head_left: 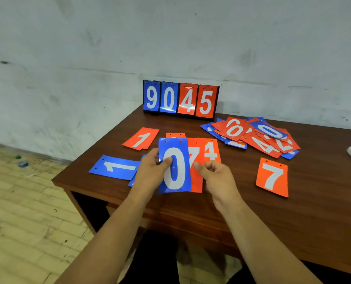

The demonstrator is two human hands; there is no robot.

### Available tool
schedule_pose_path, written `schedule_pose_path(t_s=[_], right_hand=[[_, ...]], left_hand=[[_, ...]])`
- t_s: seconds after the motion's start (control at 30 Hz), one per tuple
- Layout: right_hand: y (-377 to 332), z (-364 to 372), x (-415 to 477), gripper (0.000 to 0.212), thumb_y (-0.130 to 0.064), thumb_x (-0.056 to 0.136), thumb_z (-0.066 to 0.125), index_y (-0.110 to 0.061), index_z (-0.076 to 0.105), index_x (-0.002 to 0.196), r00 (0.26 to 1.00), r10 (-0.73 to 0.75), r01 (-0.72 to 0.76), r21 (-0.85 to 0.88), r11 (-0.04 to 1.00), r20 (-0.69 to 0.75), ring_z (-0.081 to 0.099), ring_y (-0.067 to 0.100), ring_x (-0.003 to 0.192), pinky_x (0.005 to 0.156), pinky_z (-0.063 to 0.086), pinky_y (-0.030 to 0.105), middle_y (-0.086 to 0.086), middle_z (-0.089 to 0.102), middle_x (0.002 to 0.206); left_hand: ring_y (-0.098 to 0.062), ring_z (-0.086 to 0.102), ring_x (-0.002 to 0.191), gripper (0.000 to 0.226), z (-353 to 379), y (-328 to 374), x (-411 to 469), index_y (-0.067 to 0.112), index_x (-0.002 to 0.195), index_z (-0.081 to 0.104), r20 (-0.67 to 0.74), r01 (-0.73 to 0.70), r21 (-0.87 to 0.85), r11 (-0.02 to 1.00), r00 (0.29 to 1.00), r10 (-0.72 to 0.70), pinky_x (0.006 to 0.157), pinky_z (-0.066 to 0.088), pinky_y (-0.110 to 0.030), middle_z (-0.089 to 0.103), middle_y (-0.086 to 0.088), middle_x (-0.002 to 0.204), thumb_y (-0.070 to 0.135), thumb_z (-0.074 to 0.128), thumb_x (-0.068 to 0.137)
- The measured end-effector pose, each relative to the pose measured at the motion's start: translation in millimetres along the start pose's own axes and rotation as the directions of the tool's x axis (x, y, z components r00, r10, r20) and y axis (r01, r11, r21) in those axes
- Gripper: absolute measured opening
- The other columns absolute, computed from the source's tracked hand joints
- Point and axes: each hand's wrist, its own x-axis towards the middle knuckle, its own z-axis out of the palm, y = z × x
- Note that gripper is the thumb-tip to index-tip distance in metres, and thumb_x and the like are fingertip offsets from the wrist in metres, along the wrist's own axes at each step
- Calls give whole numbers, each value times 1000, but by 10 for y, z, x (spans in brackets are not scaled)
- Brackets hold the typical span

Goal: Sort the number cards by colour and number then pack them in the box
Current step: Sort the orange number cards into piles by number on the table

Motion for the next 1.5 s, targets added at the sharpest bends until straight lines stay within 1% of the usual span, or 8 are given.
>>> schedule_pose_path(t_s=[0.17,0.6,0.73,0.87,1.0,1.13,1.3,1.5], right_hand=[[8,165,163,43,-47,87,64,-24,60,123,996,86,-85,55,995,-13,63,18,112,94,53,45,-4,63,123],[-228,1366,191,22,-30,97,55,-11,57,88,955,-197,245,-218,945,219,64,15,84,69,53,30,2,65,93],[-198,1617,199,19,-27,97,53,-13,62,107,887,-182,322,-284,903,425,64,18,103,90,53,39,1,67,113],[-114,1733,243,20,-32,99,50,-18,60,110,885,-155,347,-399,849,440,63,14,101,91,52,40,-3,66,113],[-142,1657,244,11,-30,99,53,-22,60,101,946,-156,217,-196,956,283,65,10,95,77,54,26,-9,66,98],[-104,1405,314,25,-35,94,58,-9,61,91,986,-131,139,-67,988,108,69,25,95,86,56,44,6,71,99],[31,1165,296,31,-30,98,54,0,60,104,995,-64,79,-210,975,76,69,20,92,89,55,43,3,71,96],[-29,998,364,19,-29,99,52,-16,63,105,993,-14,39,-213,976,114,68,13,93,84,54,33,-1,68,110]], left_hand=[[-17,64,101,24,-569,-178,158,19,118,60,-159,87,-73,994,982,-97,76,54,-30,67,2,112,28,57,96],[-27,55,107,52,-1882,-701,322,23,143,40,-327,176,351,920,943,-55,81,38,-29,58,-10,129,11,47,93],[-33,54,115,49,-1953,-889,419,13,142,44,-293,172,467,868,956,-31,81,37,-28,58,-16,130,13,52,94],[-42,55,110,47,-1935,-1054,546,7,136,52,-259,118,636,762,963,67,91,44,-43,59,-24,117,19,57,91],[-39,50,98,30,-1782,-1031,563,10,115,67,-303,34,774,633,897,322,85,43,-46,55,-20,109,19,62,87],[-28,52,101,27,-1351,-830,448,15,116,66,-131,-214,737,642,885,446,84,48,-39,53,-11,108,21,59,91],[-27,42,123,43,-1023,-741,530,24,133,56,73,-163,832,530,980,187,98,39,-39,47,-9,132,44,51,96],[-19,40,136,39,-1197,-699,532,22,136,54,302,-275,751,600,952,58,111,34,-34,44,2,149,14,49,99]])
